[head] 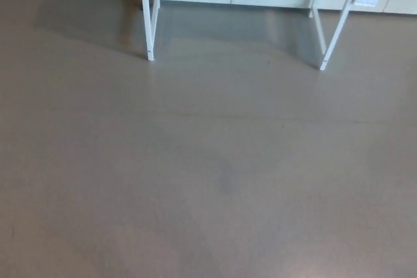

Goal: The robot walk towards a table in front and then pushes a layer of a file tray back to its original position using its right hand

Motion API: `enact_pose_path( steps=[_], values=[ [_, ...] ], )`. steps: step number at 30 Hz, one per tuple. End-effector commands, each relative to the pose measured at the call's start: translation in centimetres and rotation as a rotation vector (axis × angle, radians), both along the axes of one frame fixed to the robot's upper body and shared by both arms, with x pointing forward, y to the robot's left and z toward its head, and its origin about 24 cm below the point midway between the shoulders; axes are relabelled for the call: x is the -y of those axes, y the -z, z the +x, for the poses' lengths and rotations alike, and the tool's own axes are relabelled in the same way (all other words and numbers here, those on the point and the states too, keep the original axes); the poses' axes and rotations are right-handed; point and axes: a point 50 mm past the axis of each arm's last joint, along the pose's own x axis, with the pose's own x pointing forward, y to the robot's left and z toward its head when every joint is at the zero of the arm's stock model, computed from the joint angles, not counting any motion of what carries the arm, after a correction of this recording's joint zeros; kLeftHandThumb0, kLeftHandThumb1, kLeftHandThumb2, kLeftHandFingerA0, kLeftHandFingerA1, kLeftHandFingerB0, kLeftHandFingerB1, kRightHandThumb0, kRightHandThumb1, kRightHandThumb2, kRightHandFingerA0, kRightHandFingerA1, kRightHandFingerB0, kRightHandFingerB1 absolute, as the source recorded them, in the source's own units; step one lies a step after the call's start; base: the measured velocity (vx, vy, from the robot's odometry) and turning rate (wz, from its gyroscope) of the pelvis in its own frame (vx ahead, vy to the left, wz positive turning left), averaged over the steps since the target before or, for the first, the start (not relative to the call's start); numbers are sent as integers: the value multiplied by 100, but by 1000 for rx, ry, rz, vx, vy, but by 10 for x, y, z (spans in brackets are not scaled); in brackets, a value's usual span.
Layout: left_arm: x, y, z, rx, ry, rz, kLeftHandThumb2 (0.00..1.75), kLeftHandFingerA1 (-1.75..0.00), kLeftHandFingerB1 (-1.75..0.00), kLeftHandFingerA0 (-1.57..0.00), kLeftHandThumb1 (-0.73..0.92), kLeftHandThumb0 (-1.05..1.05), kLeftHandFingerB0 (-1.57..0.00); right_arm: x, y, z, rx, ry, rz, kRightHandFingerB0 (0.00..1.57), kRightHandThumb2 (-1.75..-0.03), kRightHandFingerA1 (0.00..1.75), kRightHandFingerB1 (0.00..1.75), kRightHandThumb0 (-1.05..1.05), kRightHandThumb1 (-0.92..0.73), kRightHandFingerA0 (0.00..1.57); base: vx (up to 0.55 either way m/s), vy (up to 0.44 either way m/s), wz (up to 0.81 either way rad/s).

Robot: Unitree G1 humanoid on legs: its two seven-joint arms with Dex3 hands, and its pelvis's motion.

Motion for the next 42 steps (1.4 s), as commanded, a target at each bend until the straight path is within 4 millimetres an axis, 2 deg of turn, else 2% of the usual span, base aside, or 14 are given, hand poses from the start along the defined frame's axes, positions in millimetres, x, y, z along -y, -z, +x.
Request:
enact_pose_path(
  steps=[1, 3, 4, 5, 8, 12, 15, 16, 24, 25, 33, 36, 39, 42],
  values=[
    [-2, 0, -4, 0, -5, 28, 96, -81, -62, -61, 23, -14, -23, 6, -2, -5, -8, 0, -34, 8, -61, 54, 34, -30, -57, 26, 238, -79, 11],
    [-1, 0, -5, -5, 0, 26, 96, -81, -61, -61, 23, -12, -22, 7, -2, -7, -11, -7, -39, 7, -63, 53, 32, -30, -56, 25, 255, -138, 14],
    [-1, 0, -3, -1, 3, 23, 99, -89, -65, -54, 22, -12, -22, 7, -2, -5, -5, -7, -36, 7, -62, 53, 33, -32, -55, 24, 202, -163, 7],
    [0, 0, -1, 5, 3, 20, 96, -82, -62, -61, 22, -11, -23, 7, -3, -4, 1, -5, -34, 7, -62, 55, 35, -32, -56, 26, 221, -219, 20],
    [1, 2, -7, -9, -9, 17, 99, -78, -63, -56, 26, -12, -25, 8, -2, -9, -9, -12, -41, 6, -63, 54, 31, -30, -56, 24, 336, -181, 15],
    [0, 1, -5, -6, -9, 29, 96, -83, -63, -64, 22, -9, -26, 7, -2, -6, -2, -6, -34, 7, -63, 58, 35, -33, -56, 27, 299, -95, 24],
    [0, 1, -3, 8, -12, 20, 100, -85, -69, -56, 22, -14, -23, 7, -3, -2, 0, -25, -51, 8, -62, 56, 35, -32, -57, 27, 254, -61, -2],
    [0, 0, 2, 14, -24, 23, 97, -82, -64, -64, 23, -11, -27, 7, -4, 3, 9, -25, -50, 7, -62, 57, 35, -30, -58, 27, 280, 19, -16],
    [0, -1, 5, 17, -5, 29, 103, -84, -67, -56, 21, -11, -23, 7, -4, 7, 14, -27, -43, 7, -62, 56, 34, -30, -57, 25, 335, 210, -29],
    [-1, -2, 4, 19, 7, 30, 97, -87, -68, -56, 21, -18, -23, 6, -3, 7, 13, -25, -38, 8, -62, 57, 35, -32, -55, 27, 319, 363, -24],
    [-1, -1, 5, 13, -32, 28, 95, -82, -65, -62, 23, -14, -28, 5, -3, 9, 10, -27, -42, 8, -61, 56, 34, -29, -57, 26, 319, 78, 9],
    [-2, 1, -4, -1, -27, 29, 96, -81, -65, -61, 22, -15, -28, 5, -2, 1, -4, -35, -38, 6, -62, 55, 32, -29, -56, 25, 345, -85, 21],
    [-1, 2, -6, -17, -15, 43, 96, -81, -63, -63, 25, -13, -26, 5, -1, -1, -12, -35, -48, 8, -61, 62, 36, -28, -56, 30, 484, -42, 31],
    [-1, 3, -9, -22, -21, 36, 93, -85, -65, -60, 26, -12, -25, 5, 0, -2, -31, -34, -56, 8, -61, 58, 35, -29, -57, 28, 473, 26, 14]
  ],
)
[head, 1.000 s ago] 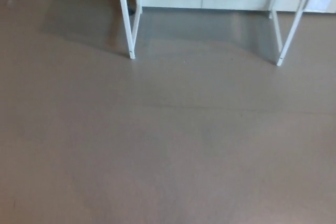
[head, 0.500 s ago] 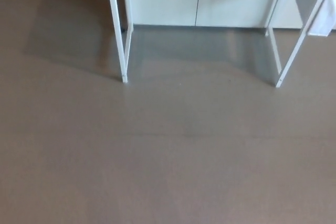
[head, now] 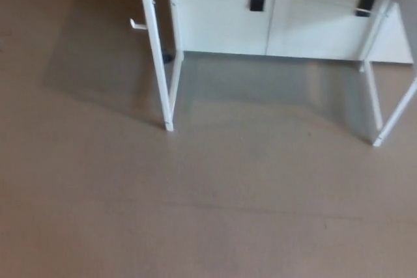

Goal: The robot walk towards a table in front and then pushes a layer of a file tray back to its original position using its right hand

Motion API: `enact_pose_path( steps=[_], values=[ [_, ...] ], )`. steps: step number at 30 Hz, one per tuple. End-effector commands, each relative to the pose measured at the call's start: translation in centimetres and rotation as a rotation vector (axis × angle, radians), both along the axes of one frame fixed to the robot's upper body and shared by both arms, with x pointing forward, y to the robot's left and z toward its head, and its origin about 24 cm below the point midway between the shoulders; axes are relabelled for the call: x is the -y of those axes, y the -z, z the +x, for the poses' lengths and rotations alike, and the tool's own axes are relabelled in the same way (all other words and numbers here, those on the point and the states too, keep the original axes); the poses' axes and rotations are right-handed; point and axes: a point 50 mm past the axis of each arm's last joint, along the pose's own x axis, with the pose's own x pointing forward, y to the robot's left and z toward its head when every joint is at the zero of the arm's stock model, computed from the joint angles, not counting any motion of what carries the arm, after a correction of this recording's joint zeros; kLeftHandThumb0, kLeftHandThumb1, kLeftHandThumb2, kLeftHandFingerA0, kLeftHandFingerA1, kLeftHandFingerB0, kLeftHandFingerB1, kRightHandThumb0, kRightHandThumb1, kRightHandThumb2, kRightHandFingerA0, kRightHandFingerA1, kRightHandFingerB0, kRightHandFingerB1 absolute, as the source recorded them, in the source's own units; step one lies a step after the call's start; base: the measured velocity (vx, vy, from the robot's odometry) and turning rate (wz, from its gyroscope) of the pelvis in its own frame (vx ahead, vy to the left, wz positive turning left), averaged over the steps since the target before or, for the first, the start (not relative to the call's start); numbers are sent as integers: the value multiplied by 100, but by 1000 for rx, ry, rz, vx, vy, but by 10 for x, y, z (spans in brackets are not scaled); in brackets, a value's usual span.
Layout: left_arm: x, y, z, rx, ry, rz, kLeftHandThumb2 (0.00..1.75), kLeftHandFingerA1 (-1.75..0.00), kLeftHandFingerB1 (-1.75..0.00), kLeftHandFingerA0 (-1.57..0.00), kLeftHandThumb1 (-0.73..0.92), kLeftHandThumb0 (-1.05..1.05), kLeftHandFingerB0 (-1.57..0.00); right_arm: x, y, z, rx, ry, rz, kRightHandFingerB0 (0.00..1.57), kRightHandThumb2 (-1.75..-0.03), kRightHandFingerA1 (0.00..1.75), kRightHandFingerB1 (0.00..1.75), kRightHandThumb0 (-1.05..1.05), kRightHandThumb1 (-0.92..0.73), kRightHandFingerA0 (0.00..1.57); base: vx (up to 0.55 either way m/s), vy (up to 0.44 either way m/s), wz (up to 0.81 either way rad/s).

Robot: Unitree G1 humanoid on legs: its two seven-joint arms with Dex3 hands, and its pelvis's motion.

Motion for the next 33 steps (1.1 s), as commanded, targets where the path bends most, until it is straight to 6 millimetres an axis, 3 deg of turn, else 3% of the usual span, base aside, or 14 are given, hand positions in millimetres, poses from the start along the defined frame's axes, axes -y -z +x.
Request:
enact_pose_path(
  steps=[1, 4, 5, 8, 10, 11, 14, 15, 20, 21, 23, 33],
  values=[
    [-5, 1, -13, -32, -20, 11, 93, -85, -65, -60, 26, -12, -25, 3, 2, -8, -38, 5, -24, 8, -61, 58, 35, -29, -57, 28, 451, 41, 0],
    [-6, 2, -19, -41, -14, 11, 94, -83, -62, -65, 23, -13, -25, 2, 3, -14, -50, -13, -31, 8, -63, 56, 35, -32, -58, 28, 438, 58, -14],
    [-6, 2, -22, -41, -10, 9, 92, -90, -66, -59, 25, -17, -25, 2, 3, -17, -49, -10, -20, 7, -63, 56, 35, -31, -58, 27, 435, 77, -24],
    [-7, 3, -27, -58, -9, 14, 94, -78, -62, -55, 23, -18, -25, 1, 4, -20, -55, -11, -17, 7, -63, 60, 36, -31, -57, 28, 377, 115, -16],
    [-8, 4, -28, -70, -22, 18, 89, -90, -65, -59, 26, -18, -25, -1, 5, -20, -59, -21, -28, 7, -63, 58, 36, -28, -58, 29, 369, 273, -12],
    [-7, 3, -25, -60, -16, 12, 94, -84, -63, -65, 24, -17, -25, -1, 4, -16, -53, -23, -29, 6, -63, 58, 36, -29, -58, 29, 357, 311, -61],
    [-5, 3, -19, -47, -14, 9, 92, -88, -64, -68, 23, -18, -25, 2, 3, -12, -45, -17, -29, 7, -63, 57, 35, -29, -58, 27, 281, 202, -2],
    [-5, 3, -17, -43, -11, 11, 94, -81, -63, -59, 25, -17, -25, 2, 2, -11, -39, -16, -30, 7, -63, 59, 36, -29, -58, 28, 223, 135, 4],
    [-4, 1, -12, -32, 3, 12, 93, -80, -63, -58, 24, -19, -24, 3, 1, -5, -39, -13, -49, 9, -62, 55, 35, -32, -56, 29, 162, 14, 8],
    [-5, 1, -13, -35, 8, 10, 90, -88, -65, -59, 24, -16, -24, 3, 2, -7, -40, -11, -47, 8, -62, 55, 35, -30, -57, 29, 149, -79, 6],
    [-3, 2, -11, -28, -6, 9, 94, -84, -63, -67, 22, -10, -26, 4, 0, -5, -31, -18, -46, 8, -63, 59, 36, -31, -58, 29, 141, -134, 9],
    [-3, -1, 0, -8, -16, 17, 93, -82, -64, -62, 24, -17, -27, 5, -4, 12, 3, -35, -55, 9, -63, 60, 37, -31, -58, 31, 134, -218, 1]
  ],
)
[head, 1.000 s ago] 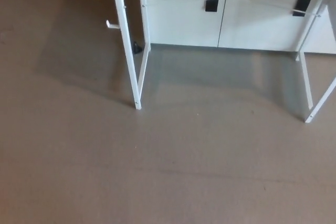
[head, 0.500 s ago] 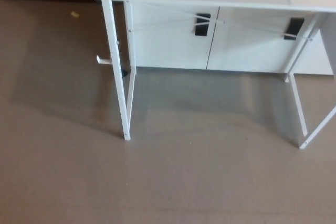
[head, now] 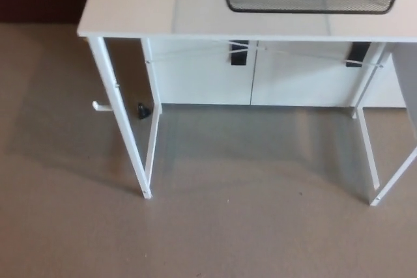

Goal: The robot walk towards a table in front and then pushes a layer of a file tray back to its original position using its right hand

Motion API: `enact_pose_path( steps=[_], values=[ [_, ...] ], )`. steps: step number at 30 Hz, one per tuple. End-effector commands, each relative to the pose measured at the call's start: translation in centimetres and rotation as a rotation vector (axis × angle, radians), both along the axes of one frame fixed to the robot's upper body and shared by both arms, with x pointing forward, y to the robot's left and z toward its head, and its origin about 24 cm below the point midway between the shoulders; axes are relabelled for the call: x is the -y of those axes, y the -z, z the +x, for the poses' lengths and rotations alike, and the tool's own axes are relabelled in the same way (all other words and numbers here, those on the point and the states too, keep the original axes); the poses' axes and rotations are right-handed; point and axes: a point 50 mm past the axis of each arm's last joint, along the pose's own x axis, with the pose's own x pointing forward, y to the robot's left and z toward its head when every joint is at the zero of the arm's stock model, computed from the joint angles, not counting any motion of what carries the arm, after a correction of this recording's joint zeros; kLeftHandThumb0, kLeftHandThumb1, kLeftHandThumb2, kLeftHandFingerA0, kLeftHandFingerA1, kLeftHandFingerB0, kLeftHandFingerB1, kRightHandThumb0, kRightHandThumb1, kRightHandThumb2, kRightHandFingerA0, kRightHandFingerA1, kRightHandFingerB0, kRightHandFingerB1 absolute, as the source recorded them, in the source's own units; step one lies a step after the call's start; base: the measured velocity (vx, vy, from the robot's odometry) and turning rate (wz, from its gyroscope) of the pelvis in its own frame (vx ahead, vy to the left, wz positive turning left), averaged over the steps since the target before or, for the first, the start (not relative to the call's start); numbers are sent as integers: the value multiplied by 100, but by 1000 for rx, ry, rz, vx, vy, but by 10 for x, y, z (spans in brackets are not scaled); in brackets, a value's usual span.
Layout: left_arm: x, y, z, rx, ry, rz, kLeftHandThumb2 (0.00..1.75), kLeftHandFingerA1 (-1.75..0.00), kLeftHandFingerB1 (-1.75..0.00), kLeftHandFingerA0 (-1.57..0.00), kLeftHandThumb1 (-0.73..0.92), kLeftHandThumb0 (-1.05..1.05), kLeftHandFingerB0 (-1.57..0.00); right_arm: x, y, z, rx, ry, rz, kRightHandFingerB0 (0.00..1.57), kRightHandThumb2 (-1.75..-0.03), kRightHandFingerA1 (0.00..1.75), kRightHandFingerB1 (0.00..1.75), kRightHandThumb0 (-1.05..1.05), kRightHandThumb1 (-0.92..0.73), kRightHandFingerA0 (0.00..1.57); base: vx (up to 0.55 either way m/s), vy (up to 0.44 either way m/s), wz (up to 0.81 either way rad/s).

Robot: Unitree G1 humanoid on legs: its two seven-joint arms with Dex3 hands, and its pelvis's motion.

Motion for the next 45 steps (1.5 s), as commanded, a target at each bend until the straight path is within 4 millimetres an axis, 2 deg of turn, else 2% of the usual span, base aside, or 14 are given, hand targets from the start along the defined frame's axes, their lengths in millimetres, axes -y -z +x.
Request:
enact_pose_path(
  steps=[1, 6, 10, 15, 22, 23, 25, 26, 27, 29, 30, 34, 40, 45],
  values=[
    [-7, -2, -2, -7, -25, 25, 93, -82, -64, -62, 24, -17, -27, 1, 0, 0, -8, -3, -14, 9, -63, 60, 37, -31, -58, 31, 112, -107, 0],
    [-7, -3, -1, 3, -12, 29, 93, -83, -65, -65, 23, -20, -28, 0, 0, 1, -2, -9, -23, 10, -64, 60, 37, -30, -57, 32, 138, -25, -2],
    [-6, -2, 0, -10, -4, 39, 93, -78, -62, -58, 24, -17, -26, 1, -1, 1, 1, -13, -16, 9, -64, 61, 38, -33, -56, 31, 194, 164, 12],
    [-8, -3, -2, -7, -4, 35, 93, -81, -64, -63, 23, -17, -27, -1, 0, 1, -6, -31, -31, 9, -64, 60, 37, -30, -57, 33, 172, -18, 6],
    [-10, -4, -3, -6, -14, 40, 92, -79, -63, -60, 22, -18, -28, -3, 0, 3, -3, -37, -23, 9, -64, 62, 38, -30, -57, 32, 235, -167, 13],
    [-10, -4, -3, -5, -13, 39, 87, -83, -66, -59, 25, -20, -28, -3, 0, 3, -3, -41, -25, 9, -64, 61, 38, -30, -58, 32, 332, -401, 47],
    [-10, -5, -2, 4, -12, 37, 93, -81, -64, -62, 23, -16, -28, -3, 0, 6, 0, -54, -34, 9, -64, 61, 37, -30, -57, 33, 316, -280, 32],
    [-10, -4, -2, 3, -12, 37, 91, -81, -64, -61, 22, -20, -28, -4, -1, 7, 7, -57, -24, 9, -58, 61, 35, -24, -61, 30, 333, -139, -6],
    [-10, -4, -2, 2, -12, 37, 92, -78, -62, -59, 21, -16, -25, -3, -1, 7, 8, -49, -22, 9, -64, 62, 37, -30, -57, 33, 303, -109, 5],
    [-9, -4, 0, 2, -18, 37, 93, -80, -63, -61, 24, -16, -28, -3, -1, 8, 7, -39, -27, 9, -64, 63, 37, -30, -57, 33, 209, -49, -4],
    [-9, -5, 2, 3, -19, 38, 92, -83, -64, -65, 24, -16, -28, -3, -1, 10, 3, -40, -36, 11, -63, 61, 37, -32, -56, 33, 181, -1, -7],
    [-10, -5, -1, 8, -15, 39, 93, -81, -64, -61, 24, -16, -29, -3, -1, 8, 3, -66, -37, 8, -64, 59, 36, -32, -58, 32, 179, 25, -21],
    [-11, -5, -2, 0, -19, 47, 93, -83, -64, -68, 22, -16, -30, -4, 0, 7, -6, -56, -39, 10, -63, 61, 37, -28, -58, 34, 261, 230, -25],
    [-13, -5, -6, -5, -19, 41, 93, -81, -63, -64, 23, -14, -28, -6, 2, 4, -14, -65, -39, 10, -64, 61, 38, -31, -58, 33, 60, 60, 0]
  ],
)
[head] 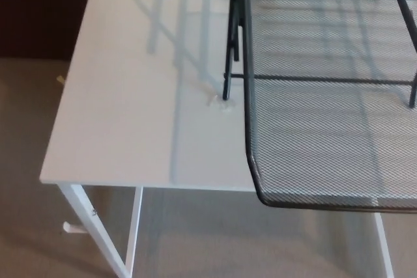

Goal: The robot walk towards a table in front and then pushes a layer of a file tray back to its original position using its right hand

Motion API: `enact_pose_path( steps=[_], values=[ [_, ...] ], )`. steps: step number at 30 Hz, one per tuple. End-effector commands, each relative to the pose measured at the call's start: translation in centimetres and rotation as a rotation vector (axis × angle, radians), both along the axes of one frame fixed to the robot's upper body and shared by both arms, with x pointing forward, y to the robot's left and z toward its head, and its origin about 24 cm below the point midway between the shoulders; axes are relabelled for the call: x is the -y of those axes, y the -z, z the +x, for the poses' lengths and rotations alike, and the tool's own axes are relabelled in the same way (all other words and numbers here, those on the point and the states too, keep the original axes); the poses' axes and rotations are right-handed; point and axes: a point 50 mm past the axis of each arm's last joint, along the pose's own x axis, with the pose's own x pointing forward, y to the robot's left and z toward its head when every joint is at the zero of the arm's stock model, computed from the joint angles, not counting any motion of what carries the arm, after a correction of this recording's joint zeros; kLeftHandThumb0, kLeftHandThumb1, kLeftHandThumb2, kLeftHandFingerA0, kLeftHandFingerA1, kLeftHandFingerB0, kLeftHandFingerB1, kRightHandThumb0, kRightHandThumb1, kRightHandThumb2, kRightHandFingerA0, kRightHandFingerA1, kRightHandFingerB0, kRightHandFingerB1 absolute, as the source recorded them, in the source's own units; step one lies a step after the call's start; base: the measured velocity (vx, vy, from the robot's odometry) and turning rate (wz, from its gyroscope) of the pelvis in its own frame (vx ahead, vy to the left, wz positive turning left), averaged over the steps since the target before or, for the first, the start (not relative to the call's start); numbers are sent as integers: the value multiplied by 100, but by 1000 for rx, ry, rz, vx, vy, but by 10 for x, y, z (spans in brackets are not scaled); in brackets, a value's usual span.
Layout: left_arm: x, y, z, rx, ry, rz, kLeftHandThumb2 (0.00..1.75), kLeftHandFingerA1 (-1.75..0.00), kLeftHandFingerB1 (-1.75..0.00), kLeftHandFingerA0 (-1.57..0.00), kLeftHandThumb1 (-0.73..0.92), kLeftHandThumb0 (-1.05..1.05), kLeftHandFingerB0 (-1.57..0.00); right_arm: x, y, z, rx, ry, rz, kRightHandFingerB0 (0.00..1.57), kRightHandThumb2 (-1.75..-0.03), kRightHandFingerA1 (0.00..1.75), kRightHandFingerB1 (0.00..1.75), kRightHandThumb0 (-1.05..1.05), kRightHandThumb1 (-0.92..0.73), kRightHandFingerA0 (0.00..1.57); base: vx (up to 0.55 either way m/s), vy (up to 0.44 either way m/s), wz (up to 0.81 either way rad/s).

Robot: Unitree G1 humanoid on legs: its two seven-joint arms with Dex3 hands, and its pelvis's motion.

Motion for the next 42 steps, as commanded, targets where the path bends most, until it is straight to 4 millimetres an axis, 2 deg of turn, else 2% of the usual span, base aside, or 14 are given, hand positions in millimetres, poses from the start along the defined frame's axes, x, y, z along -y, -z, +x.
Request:
enact_pose_path(
  steps=[1, 8, 12, 16, 18, 21, 23, 25, 26, 28, 29, 33, 35, 42],
  values=[
    [-5, 0, -10, -18, -6, 6, 93, -82, -64, -62, 24, -17, -28, 4, 1, -8, -25, -4, -26, 9, -64, 61, 38, -31, -57, 33, 18, 18, 14],
    [-6, 2, -21, -40, -19, 6, 93, -86, -64, -67, 24, -15, -29, 3, 3, -17, -48, -22, -36, 10, -64, 56, 37, -34, -56, 32, -6, -84, 3],
    [-5, 4, -28, -57, -9, -5, 90, -85, -66, -56, 23, -16, -28, 3, 5, -24, -63, -18, -44, 9, -64, 58, 37, -31, -58, 32, -1, -153, 0],
    [-5, 5, -33, -67, 15, -9, 87, -84, -66, -55, 25, -19, -29, 3, 5, -27, -64, -15, -30, 8, -65, 59, 37, -28, -59, 33, 11, -19, -2],
    [-5, 5, -34, -69, 0, -12, 91, -85, -65, -68, 20, -16, -31, 3, 5, -29, -62, -3, -17, 9, -64, 57, 37, -30, -58, 31, 19, 65, -11],
    [-5, 6, -35, -74, 5, -12, 91, -84, -65, -67, 20, -16, -31, 3, 6, -30, -66, 20, -4, 9, -64, 60, 38, -30, -57, 31, 32, 145, -8],
    [-4, 6, -34, -77, 7, -14, 87, -91, -66, -58, 22, -16, -28, 3, 6, -30, -72, 8, -20, 10, -63, 57, 37, -31, -57, 31, 55, 214, 8],
    [-4, 6, -34, -80, 5, -13, 88, -91, -66, -59, 22, -17, -29, 2, 6, -29, -70, 1, -27, 10, -64, 57, 37, -30, -57, 32, 25, 170, 14],
    [-4, 6, -34, -75, -3, -17, 91, -88, -65, -72, 19, -13, -31, 2, 6, -29, -70, -5, -30, 10, -64, 58, 38, -30, -58, 33, -13, 129, 9],
    [-4, 6, -33, -71, -9, -16, 88, -94, -67, -64, 20, -15, -31, 2, 6, -27, -66, -7, -26, 10, -64, 59, 38, -30, -58, 32, 43, 56, 1],
    [-4, 6, -32, -73, 2, -12, 92, -83, -64, -64, 20, -14, -29, 2, 6, -26, -62, -5, -23, 9, -64, 58, 37, -29, -58, 32, 49, 25, 12],
    [-5, 5, -31, -64, 2, -10, 92, -83, -64, -66, 21, -16, -30, 2, 5, -24, -58, -13, -18, 8, -64, 57, 36, -30, -59, 31, -8, -39, 5],
    [-4, 4, -30, -59, 11, -8, 86, -89, -66, -59, 24, -20, -31, 2, 5, -23, -64, -30, -38, 8, -64, 57, 36, -33, -59, 31, -36, -105, 4],
    [-5, 3, -26, -54, 12, -8, 92, -79, -64, -60, 21, -15, -29, 1, 4, -18, -51, -20, -46, 10, -64, 59, 37, -31, -58, 32, 0, -26, 1]
  ],
)
